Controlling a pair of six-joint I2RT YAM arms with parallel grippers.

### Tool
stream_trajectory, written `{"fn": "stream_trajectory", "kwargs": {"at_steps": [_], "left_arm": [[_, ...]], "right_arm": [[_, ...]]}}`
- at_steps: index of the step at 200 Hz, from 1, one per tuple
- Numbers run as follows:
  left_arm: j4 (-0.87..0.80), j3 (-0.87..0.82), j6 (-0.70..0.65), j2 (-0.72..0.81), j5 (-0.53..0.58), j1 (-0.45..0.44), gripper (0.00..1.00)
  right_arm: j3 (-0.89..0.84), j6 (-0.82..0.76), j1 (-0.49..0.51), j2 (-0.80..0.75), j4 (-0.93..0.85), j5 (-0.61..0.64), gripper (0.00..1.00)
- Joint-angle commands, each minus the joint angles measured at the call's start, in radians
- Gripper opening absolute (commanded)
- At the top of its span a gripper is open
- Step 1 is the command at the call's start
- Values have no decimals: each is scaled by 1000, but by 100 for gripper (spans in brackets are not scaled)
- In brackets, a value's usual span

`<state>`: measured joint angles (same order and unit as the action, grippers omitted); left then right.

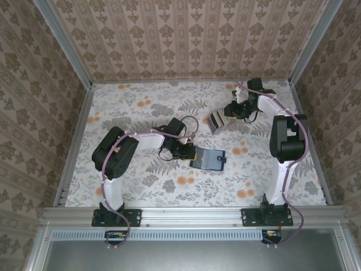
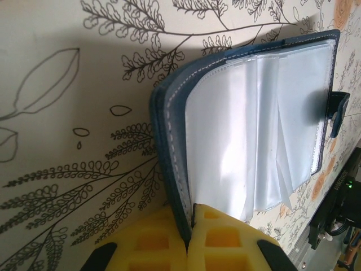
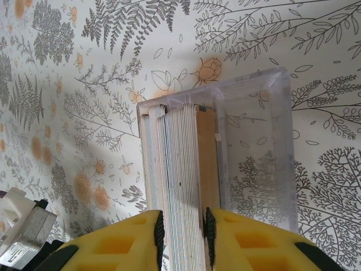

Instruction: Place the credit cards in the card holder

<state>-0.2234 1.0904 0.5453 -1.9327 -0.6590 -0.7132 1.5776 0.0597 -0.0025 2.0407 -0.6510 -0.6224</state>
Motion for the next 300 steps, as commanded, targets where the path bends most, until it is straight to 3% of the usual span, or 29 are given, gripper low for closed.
{"fn": "stream_trajectory", "kwargs": {"at_steps": [1, 68, 108, 186, 219, 250, 300], "left_arm": [[-14, 7, -8, -23, 0, -9, 0], [-29, 10, -16, -23, 9, -12, 0], [-27, 14, -15, -29, 3, -15, 0], [12, -9, -1, -43, -7, -19, 0], [25, -10, 3, -45, -9, -18, 0], [10, -1, -9, -46, -2, -18, 0], [18, -5, -5, -49, -8, -18, 0]], "right_arm": [[-20, 9, -4, -48, 15, -34, 27], [-25, 15, -4, -36, 16, -57, 19], [-23, 18, -4, -35, 13, 12, 35], [14, 14, 33, 36, -23, 46, 45], [44, 8, 41, 50, -42, 28, 46], [44, 13, 38, 51, -28, -67, 45], [-13, 29, 26, -9, 74, -154, 39]]}}
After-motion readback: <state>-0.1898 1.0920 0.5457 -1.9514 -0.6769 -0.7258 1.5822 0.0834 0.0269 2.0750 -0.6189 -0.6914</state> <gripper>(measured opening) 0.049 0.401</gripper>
